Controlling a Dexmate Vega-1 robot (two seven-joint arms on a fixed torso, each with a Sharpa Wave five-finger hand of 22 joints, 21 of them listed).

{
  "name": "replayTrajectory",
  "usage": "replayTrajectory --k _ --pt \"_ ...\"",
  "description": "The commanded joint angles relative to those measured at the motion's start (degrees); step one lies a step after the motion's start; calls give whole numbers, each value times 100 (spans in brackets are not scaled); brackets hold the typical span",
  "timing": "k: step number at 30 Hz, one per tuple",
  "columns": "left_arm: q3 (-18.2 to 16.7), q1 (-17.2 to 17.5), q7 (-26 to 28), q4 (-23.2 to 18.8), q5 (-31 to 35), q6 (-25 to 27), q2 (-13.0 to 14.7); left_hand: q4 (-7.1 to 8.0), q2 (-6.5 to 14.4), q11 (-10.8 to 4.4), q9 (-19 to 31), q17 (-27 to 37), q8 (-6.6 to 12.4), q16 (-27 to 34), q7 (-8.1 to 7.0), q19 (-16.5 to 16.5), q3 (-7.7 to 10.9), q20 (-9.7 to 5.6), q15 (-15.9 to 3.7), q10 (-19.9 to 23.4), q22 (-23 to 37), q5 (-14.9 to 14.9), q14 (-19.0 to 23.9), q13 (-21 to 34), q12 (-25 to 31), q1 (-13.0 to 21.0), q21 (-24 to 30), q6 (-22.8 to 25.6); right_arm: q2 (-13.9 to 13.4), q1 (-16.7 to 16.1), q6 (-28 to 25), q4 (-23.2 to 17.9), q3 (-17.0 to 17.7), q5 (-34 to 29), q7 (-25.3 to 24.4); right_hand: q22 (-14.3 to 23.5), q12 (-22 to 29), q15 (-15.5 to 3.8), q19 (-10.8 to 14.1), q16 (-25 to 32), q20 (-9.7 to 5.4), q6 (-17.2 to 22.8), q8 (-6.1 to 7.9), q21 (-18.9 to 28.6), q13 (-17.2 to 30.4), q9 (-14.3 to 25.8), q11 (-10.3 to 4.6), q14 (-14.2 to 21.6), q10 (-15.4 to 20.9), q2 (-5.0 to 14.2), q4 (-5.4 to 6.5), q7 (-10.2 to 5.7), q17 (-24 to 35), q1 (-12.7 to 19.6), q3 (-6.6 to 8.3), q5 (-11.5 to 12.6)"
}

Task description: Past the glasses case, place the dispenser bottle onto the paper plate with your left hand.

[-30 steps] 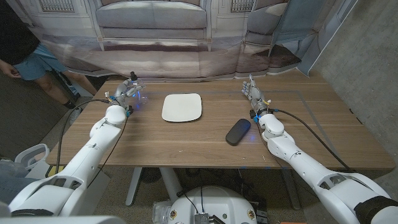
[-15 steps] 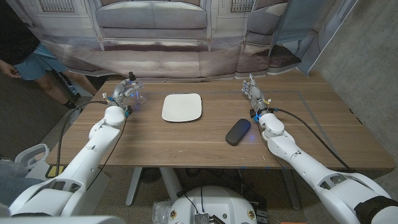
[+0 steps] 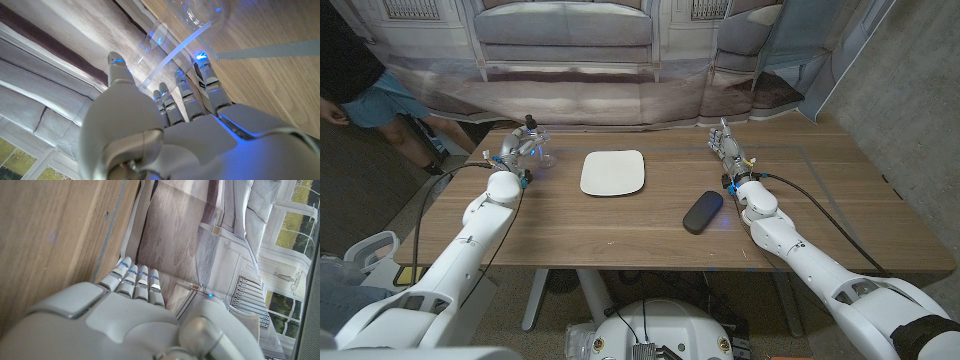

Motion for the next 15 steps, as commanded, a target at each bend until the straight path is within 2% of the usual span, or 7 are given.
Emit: replayTrajectory --k 1,15 --pt "-11 154 41 -294 -6 128 12 196 312 2 32 19 22 29 38 79 270 -5 -434 81 25 -48 90 17 56 401 32 176 -37 -26 -5 -25 18 21 38 6 41 -12 51 20 11 46 4 26 28 24 3 45 48 30 5 -4 22 -2 -51 20" --pt "-144 563 148 -917 -41 360 113 227 320 14 36 35 12 17 58 128 378 -8 -409 102 27 -156 123 40 49 462 42 189 -81 -35 -36 -110 21 26 72 7 35 -11 55 14 9 48 2 25 28 24 17 47 47 36 4 -4 22 -1 -61 21"
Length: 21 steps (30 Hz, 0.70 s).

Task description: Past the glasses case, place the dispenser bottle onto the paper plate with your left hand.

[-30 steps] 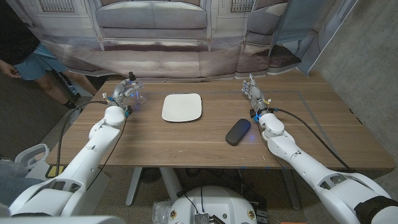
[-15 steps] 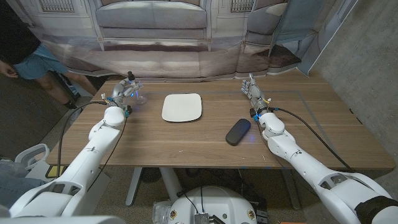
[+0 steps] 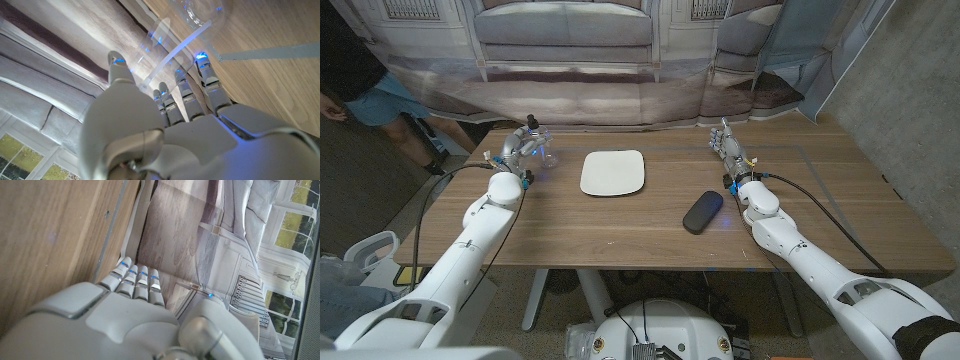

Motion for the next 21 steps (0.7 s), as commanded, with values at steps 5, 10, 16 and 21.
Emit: replayTrajectory --k 5,10,16,21 --pt "-109 353 98 -564 -18 232 114 284 339 0 11 21 8 14 54 75 372 9 -396 74 25 -67 69 23 45 430 20 130 -47 -20 -46 -95 2 -3 17 8 31 -6 54 12 11 47 0 24 28 24 -2 49 42 39 3 -2 22 0 -64 21" --pt "-120 379 93 -649 -19 277 144 296 341 17 12 24 5 13 56 84 411 9 -394 73 27 -104 90 31 40 449 21 137 -47 -32 -49 -116 3 -5 5 8 32 -13 55 13 9 47 0 23 28 24 5 53 48 41 3 -1 22 1 -65 21" --pt "-141 398 111 -717 -24 252 160 307 344 10 14 25 0 -8 65 50 474 -13 -379 72 29 -161 80 42 32 486 5 149 -59 -53 -52 -162 3 -35 -43 8 32 -14 53 8 11 52 1 22 29 24 7 45 52 43 2 7 22 2 -68 21" --pt "-164 412 91 -782 -52 222 183 317 348 12 15 27 -6 -16 76 34 515 1 -384 73 30 -196 85 48 28 504 -3 146 -63 -68 -73 -205 6 -49 -86 8 31 -18 52 8 10 49 -1 21 29 24 -2 50 52 45 1 12 22 3 -70 21"
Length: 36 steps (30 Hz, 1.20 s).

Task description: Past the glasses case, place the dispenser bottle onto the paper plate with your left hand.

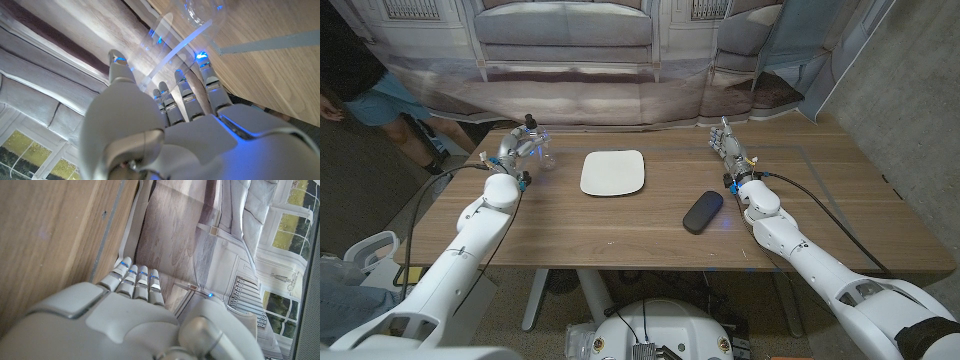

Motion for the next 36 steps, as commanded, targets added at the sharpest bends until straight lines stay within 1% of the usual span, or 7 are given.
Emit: replayTrajectory --k 1,5,13,17,21,35,36 --pt "-53 71 -15 -199 -46 -15 57 310 422 11 16 22 -4 -15 51 -15 374 -10 -355 34 33 -38 50 24 6 413 -2 86 -13 -36 -28 -86 6 -37 -87 9 31 -4 54 8 8 50 -1 21 29 24 -3 39 53 46 -6 11 22 4 -31 21" --pt "-49 70 -46 -198 -58 -52 77 327 414 -14 17 23 -1 -19 36 -24 393 -14 -363 51 33 -65 59 28 9 407 -7 103 -20 -26 -20 -75 -7 -55 -67 9 29 -8 54 9 10 48 -2 21 29 24 1 45 51 48 -7 10 22 5 -33 22" --pt "-86 156 -29 -307 -98 -160 89 370 390 -3 18 23 -15 -41 42 -41 424 -10 -342 52 34 -130 51 39 0 376 -19 96 -14 -16 0 -72 -12 -76 -74 9 35 -12 71 7 1 46 -4 25 29 24 5 48 71 51 -8 20 22 6 -38 22" --pt "-98 189 -17 -407 -91 -81 119 386 390 20 19 24 -21 -49 48 -46 447 -3 -322 62 34 -159 52 44 0 372 -23 93 -1 -16 -6 -74 -2 -57 -79 9 34 -4 71 4 -3 48 -4 24 29 24 -6 43 73 53 -9 20 22 8 -41 21" --pt "-98 209 -29 -486 -89 -31 143 396 403 7 20 26 -16 -53 62 -41 483 1 -318 69 35 -185 61 50 -2 382 -23 118 10 3 27 -37 -9 -68 -62 9 35 -9 74 4 -7 54 -2 25 29 24 -7 45 78 55 -10 24 22 9 -43 21" --pt "-66 197 -92 -649 -104 -54 182 417 409 30 21 31 -22 -66 80 -35 581 -5 -320 84 37 -245 90 64 -9 418 -26 143 -44 -49 3 -166 12 -104 -137 9 35 -10 77 2 -10 80 6 23 29 24 5 50 89 62 -12 36 22 14 -50 21" --pt "-58 195 -79 -685 -88 1 184 418 408 27 21 31 -22 -66 78 -28 585 -9 -321 89 37 -249 94 65 -7 420 -24 146 -39 -61 -10 -185 25 -86 -155 9 35 -8 77 1 -13 81 6 23 29 24 5 48 90 62 -12 37 22 14 -50 21"
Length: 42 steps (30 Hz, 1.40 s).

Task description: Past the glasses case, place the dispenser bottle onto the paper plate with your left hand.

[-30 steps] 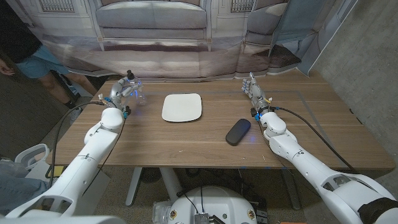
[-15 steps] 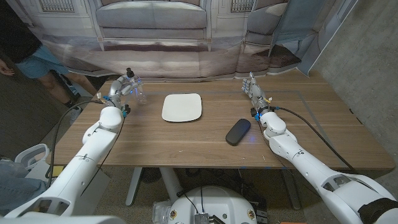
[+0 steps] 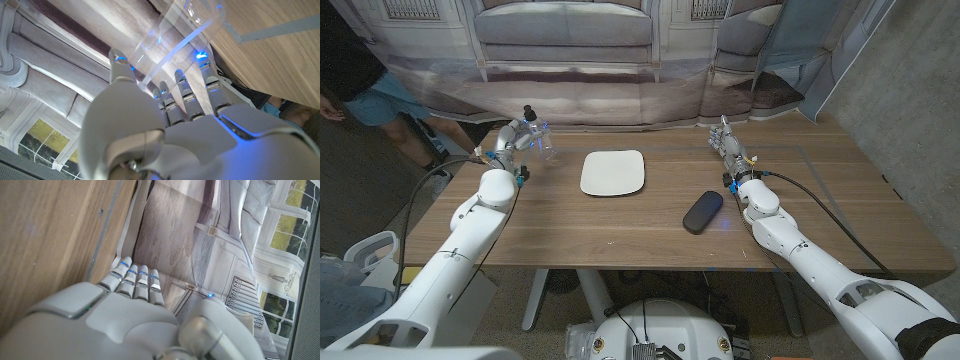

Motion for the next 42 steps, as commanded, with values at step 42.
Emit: replayTrajectory --k 42 --pt "349 -165 -178 -428 131 -11 60 478 370 24 24 37 -8 -74 52 -20 717 -15 -337 154 6 -165 130 55 -13 421 -45 159 -41 -186 191 -152 94 7 -69 9 37 -26 53 7 -14 80 9 21 29 25 -13 89 84 74 -3 -20 22 23 -60 23"
